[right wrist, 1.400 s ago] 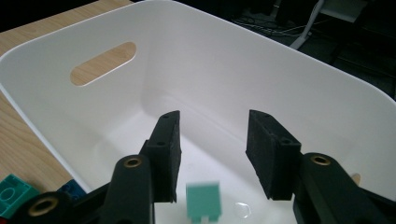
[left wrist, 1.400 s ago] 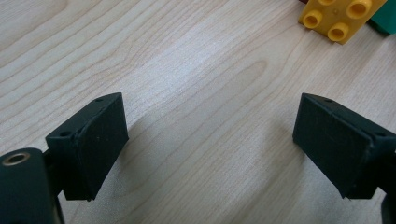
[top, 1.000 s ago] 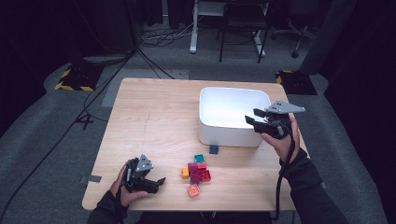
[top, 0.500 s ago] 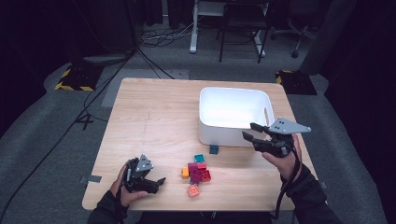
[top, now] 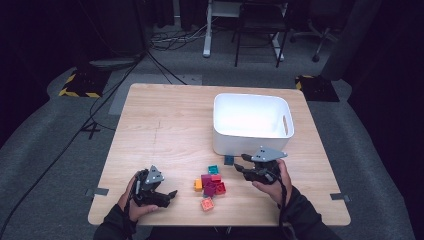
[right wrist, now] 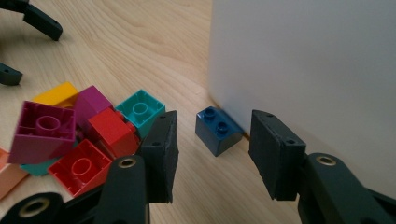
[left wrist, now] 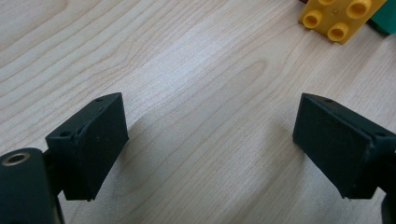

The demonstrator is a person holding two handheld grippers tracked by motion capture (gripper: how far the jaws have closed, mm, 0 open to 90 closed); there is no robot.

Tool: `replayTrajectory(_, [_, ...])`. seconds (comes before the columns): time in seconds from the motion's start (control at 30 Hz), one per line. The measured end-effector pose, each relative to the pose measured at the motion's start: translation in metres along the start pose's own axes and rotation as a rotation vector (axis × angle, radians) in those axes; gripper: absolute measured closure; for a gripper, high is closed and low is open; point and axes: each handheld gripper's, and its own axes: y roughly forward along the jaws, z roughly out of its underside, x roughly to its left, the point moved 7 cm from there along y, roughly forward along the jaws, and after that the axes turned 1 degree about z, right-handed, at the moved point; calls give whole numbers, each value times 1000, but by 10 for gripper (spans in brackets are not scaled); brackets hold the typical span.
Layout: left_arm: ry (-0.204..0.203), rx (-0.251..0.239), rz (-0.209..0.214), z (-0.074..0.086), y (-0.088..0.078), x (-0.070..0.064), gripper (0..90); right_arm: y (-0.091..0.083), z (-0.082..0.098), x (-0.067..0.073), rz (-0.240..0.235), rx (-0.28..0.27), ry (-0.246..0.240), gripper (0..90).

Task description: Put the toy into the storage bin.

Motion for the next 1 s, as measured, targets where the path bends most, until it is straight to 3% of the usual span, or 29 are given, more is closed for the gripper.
replayTrajectory(0.17, [0,0,0,0,0,0,105,22,10,3,-21,36,25,520])
replayTrajectory(0.43, [2,-1,5,0,0,0,105,42,12,4,10,62,24,484])
replayTrajectory(0.6, [0,0,9,0,0,-1,105,50,9,4,39,66,-4,452])
replayTrajectory(0.77, [-2,-1,9,0,0,-1,105,58,9,4,27,88,3,456])
replayTrajectory(0.97, [-2,-4,9,0,0,-1,105,63,5,8,14,95,-21,439])
replayTrajectory(1.0, [-2,-4,10,0,0,-1,105,64,5,7,15,100,-47,439])
